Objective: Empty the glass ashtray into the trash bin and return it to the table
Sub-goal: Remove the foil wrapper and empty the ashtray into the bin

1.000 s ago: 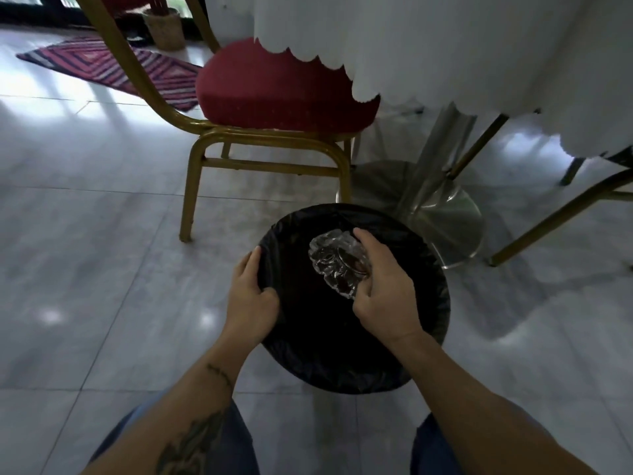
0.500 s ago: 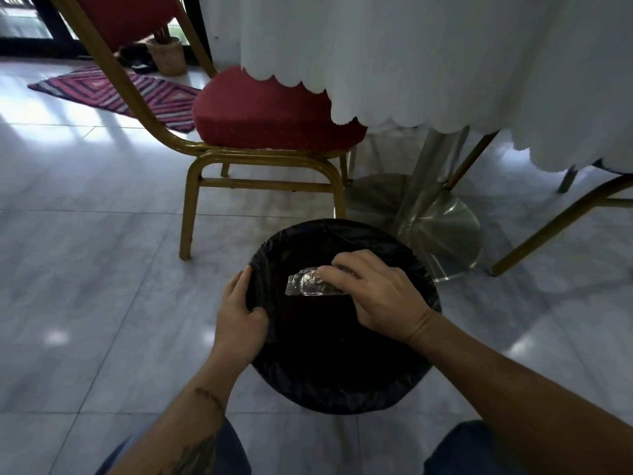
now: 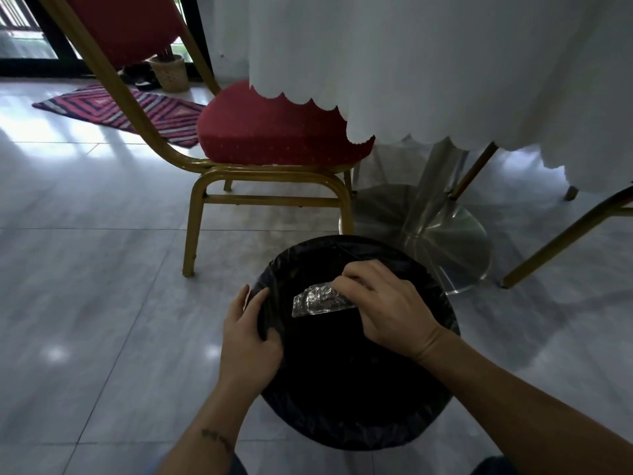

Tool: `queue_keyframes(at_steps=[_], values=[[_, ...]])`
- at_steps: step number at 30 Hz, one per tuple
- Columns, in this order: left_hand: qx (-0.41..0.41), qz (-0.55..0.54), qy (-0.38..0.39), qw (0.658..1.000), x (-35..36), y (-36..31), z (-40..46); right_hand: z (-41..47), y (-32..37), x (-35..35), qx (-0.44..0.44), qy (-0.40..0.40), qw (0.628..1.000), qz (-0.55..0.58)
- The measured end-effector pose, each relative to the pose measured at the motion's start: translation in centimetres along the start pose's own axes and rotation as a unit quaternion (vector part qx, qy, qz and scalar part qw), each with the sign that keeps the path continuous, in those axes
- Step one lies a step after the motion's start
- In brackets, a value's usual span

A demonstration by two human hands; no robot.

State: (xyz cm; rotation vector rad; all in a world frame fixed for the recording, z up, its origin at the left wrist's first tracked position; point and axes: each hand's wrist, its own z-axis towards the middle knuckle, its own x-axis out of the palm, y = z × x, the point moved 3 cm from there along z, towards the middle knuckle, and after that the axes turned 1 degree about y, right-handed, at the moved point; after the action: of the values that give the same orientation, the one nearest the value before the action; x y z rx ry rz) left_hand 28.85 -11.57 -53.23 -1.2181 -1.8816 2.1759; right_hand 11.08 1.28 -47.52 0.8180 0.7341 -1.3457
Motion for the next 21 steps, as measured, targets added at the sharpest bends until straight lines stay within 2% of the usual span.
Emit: queue_keyframes(at_steps=[7, 13, 16, 18, 21], values=[[0.062, 0.053, 0.005, 0.997, 0.8, 0.0, 0.3, -0.4, 0.7, 1.6, 0.033, 0.013, 0.999, 0.014], [0.106, 0.138, -0.039, 0.984, 1.1, -0.9, 0.2, -1.0, 1.7, 2.6, 0.053, 0.021, 0.998, 0.039], [0.118, 0.179, -0.066, 0.974, 1.0, -1.4, 0.4, -1.2, 1.2, 2.4, 0.106, 0.023, 0.988, 0.108], [0.125, 0.171, -0.071, 0.975, 0.8, -1.9, 0.4, -1.4, 0.5, 2.2, 0.161, 0.037, 0.972, 0.169], [0.149, 0.157, -0.073, 0.974, 0.7, -2.5, 0.3, -1.6, -0.7, 2.3, 0.209, 0.075, 0.955, 0.197]])
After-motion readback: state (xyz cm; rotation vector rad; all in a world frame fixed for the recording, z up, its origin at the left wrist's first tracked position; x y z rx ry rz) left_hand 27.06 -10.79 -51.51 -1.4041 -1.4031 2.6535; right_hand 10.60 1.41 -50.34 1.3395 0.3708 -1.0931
